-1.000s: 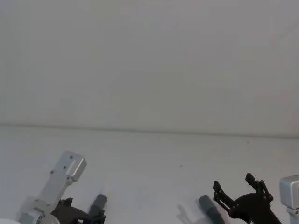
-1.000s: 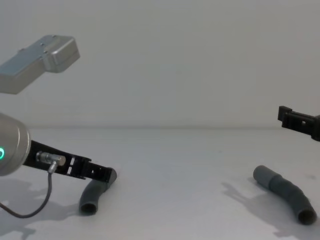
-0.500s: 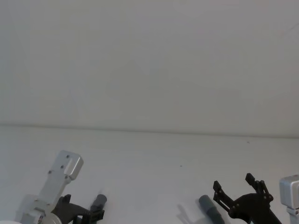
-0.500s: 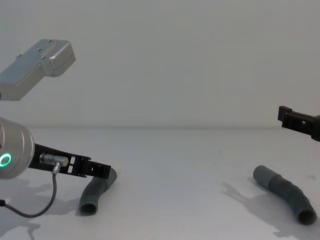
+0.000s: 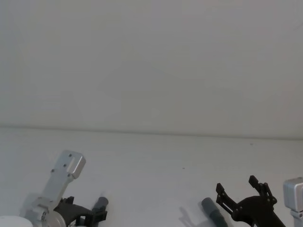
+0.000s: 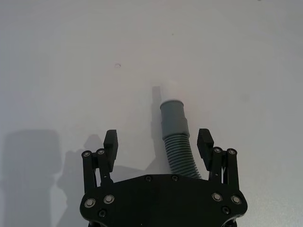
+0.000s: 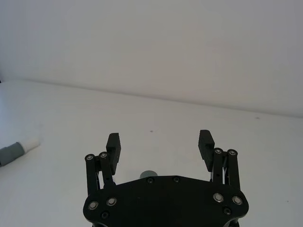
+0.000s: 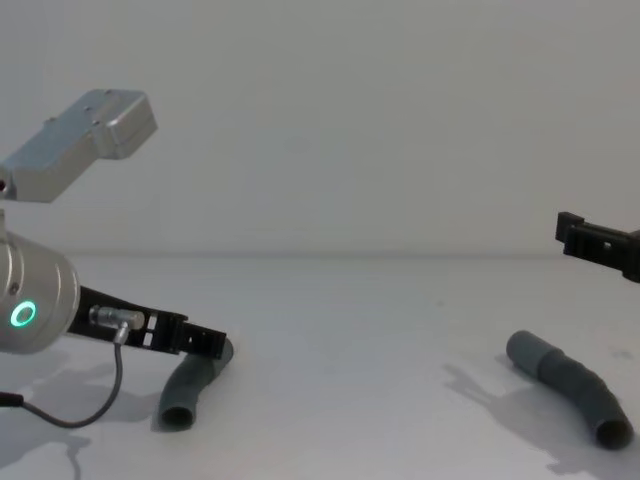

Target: Use both hands to pick up one end of the pipe from the table, align the ends, and insert them.

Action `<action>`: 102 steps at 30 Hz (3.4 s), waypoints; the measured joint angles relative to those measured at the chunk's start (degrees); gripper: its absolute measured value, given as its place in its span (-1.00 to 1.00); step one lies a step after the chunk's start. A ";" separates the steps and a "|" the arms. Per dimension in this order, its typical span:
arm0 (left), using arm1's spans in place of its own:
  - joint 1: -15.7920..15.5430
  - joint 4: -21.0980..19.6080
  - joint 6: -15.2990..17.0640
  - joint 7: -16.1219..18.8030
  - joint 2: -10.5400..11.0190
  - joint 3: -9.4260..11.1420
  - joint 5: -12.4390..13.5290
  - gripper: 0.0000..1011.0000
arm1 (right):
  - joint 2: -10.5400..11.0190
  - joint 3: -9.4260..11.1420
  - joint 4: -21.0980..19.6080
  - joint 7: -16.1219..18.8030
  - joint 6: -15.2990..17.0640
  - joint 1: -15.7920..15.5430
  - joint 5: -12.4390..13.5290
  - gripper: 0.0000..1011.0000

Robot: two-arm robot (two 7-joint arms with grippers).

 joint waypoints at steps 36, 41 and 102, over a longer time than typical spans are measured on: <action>-5.86 7.10 3.55 -3.56 -2.45 2.32 0.77 0.98 | 0.00 0.00 0.00 0.00 0.00 0.00 0.00 0.98; -6.01 7.34 3.70 -3.52 -2.65 2.35 0.96 0.98 | 0.00 0.00 0.00 0.00 0.00 0.00 0.00 0.98; -5.37 8.34 3.69 -3.98 -4.85 1.74 2.07 -0.27 | 0.00 0.00 0.00 0.00 0.00 0.00 0.00 0.98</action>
